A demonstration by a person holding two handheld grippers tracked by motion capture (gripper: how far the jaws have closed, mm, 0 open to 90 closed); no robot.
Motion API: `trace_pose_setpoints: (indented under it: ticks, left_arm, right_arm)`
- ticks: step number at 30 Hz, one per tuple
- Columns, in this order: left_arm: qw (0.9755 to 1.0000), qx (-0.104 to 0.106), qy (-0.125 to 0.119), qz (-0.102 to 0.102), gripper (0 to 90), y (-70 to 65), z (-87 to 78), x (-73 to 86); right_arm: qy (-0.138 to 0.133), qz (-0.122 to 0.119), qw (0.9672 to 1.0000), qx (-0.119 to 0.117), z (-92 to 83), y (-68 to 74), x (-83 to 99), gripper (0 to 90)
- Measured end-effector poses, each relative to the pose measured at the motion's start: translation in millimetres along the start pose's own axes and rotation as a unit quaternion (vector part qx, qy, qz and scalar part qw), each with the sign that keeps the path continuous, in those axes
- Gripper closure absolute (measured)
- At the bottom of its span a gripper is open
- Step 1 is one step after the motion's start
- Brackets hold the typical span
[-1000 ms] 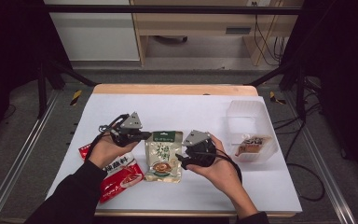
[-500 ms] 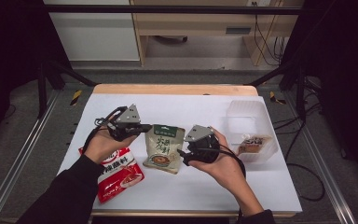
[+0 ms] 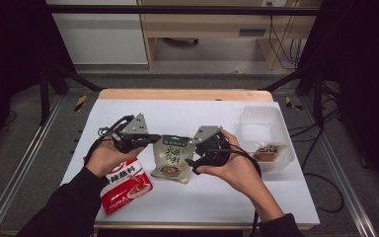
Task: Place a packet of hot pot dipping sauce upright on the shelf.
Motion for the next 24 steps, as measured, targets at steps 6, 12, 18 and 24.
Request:
trace_pose_setpoints:
  ticks: [6, 12, 18, 24]
  left_arm:
    - [1.0000, 0.003, 0.001, 0.006, 90.0, -5.0, -2.8, -2.6]
    - [0.9999, 0.004, -0.001, 0.013, 90.0, -8.4, -4.9, -4.9]
    - [0.9998, 0.006, -0.003, 0.019, 90.0, -11.9, -6.5, -6.7]
    - [0.9997, 0.007, -0.005, 0.023, 90.0, -15.6, -7.9, -8.9]
  right_arm:
    - [0.014, -0.019, 0.9997, -0.011, 2.0, 1.3, -8.4, 22.9]
    - [0.027, -0.033, 0.9990, -0.015, 6.6, -1.5, -13.8, 26.5]
    - [0.041, -0.044, 0.9980, -0.022, 10.5, -7.4, -19.2, 32.8]
    - [0.060, -0.060, 0.9958, -0.035, 20.7, -9.1, -21.2, 43.8]
Point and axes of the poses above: each handheld gripper's, and its own axes: z roughly forward along the jaws, x roughly out of its underside, y roughly to its left, the point moved 3 cm from there along z, roughly forward along the jaws, and after that the axes turned 4 degrees about -z, right-handed, at the moved point
